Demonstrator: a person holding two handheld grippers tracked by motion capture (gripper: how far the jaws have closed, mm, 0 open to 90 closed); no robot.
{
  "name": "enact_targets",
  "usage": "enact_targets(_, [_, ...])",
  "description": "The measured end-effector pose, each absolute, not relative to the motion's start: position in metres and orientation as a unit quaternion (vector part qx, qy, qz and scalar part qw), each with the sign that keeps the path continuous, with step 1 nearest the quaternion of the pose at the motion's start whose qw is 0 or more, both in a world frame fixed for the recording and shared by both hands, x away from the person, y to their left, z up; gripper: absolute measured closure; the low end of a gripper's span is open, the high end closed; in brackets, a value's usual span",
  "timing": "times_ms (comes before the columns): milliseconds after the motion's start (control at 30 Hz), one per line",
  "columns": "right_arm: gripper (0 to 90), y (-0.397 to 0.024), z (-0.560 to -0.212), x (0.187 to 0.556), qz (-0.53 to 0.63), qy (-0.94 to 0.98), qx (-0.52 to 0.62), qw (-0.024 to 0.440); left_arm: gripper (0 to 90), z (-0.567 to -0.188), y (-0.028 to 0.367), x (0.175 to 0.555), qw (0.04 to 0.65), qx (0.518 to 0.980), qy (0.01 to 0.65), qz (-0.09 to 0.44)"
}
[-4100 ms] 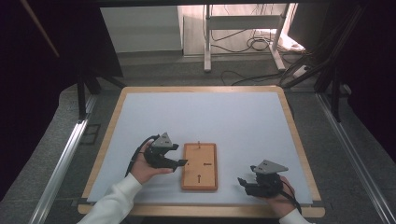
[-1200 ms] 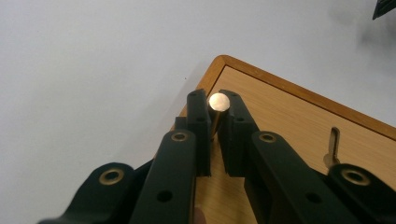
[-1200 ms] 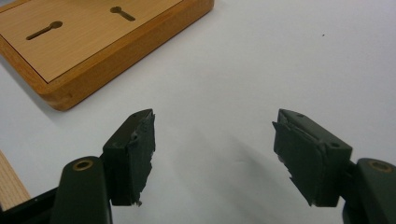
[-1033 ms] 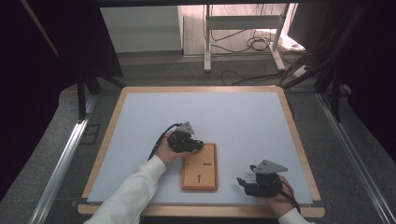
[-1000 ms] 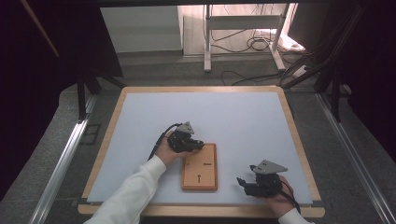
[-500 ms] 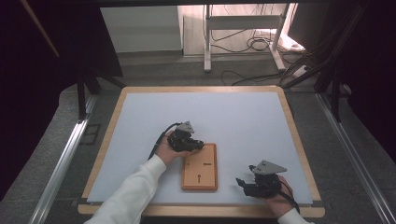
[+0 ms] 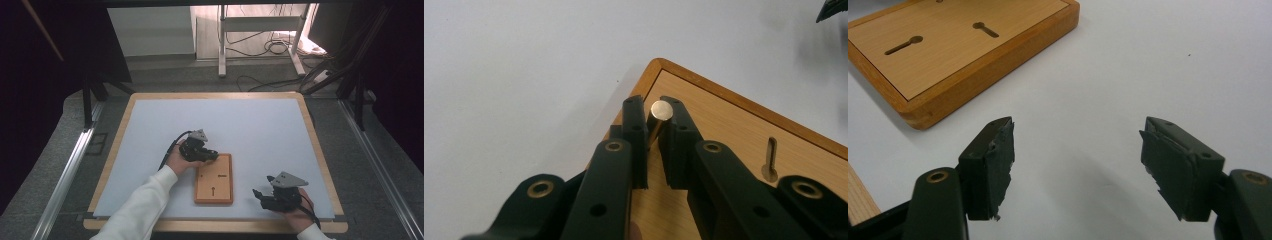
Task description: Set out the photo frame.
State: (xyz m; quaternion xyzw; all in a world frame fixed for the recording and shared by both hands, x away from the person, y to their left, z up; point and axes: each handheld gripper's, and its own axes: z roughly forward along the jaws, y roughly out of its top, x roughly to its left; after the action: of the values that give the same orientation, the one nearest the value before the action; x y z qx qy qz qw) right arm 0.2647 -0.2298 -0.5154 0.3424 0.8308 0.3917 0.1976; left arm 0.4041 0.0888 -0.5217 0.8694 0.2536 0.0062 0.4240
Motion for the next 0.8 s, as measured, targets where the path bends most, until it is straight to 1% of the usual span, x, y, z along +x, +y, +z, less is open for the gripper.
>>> enact_targets(233, [29.7,-0.226,-0.515,0.262,0.396,0.833,0.332,0.197,82.3,-0.521,0.09,0.407,0.423,0.87,0.254,-0.006])
enact_targets(367, [29.2,-0.217,-0.512,0.256,0.4,0.838,0.302,0.215,82.0,-0.521,0.09,0.409,0.421,0.87,0.255,-0.014])
enact_targets(500, [23.8,-0.201,-0.514,0.248,0.384,0.856,0.268,0.22,82.0,-0.521,0.092,0.411,0.422,0.87,0.255,-0.021])
enact_targets(700, [13.9,-0.169,-0.519,0.239,0.345,0.879,0.223,0.244,81.8,-0.522,0.092,0.414,0.424,0.867,0.259,-0.033])
enact_targets(800, [11.4,-0.158,-0.521,0.238,0.334,0.882,0.213,0.255,81.7,-0.522,0.093,0.415,0.423,0.868,0.259,-0.036])
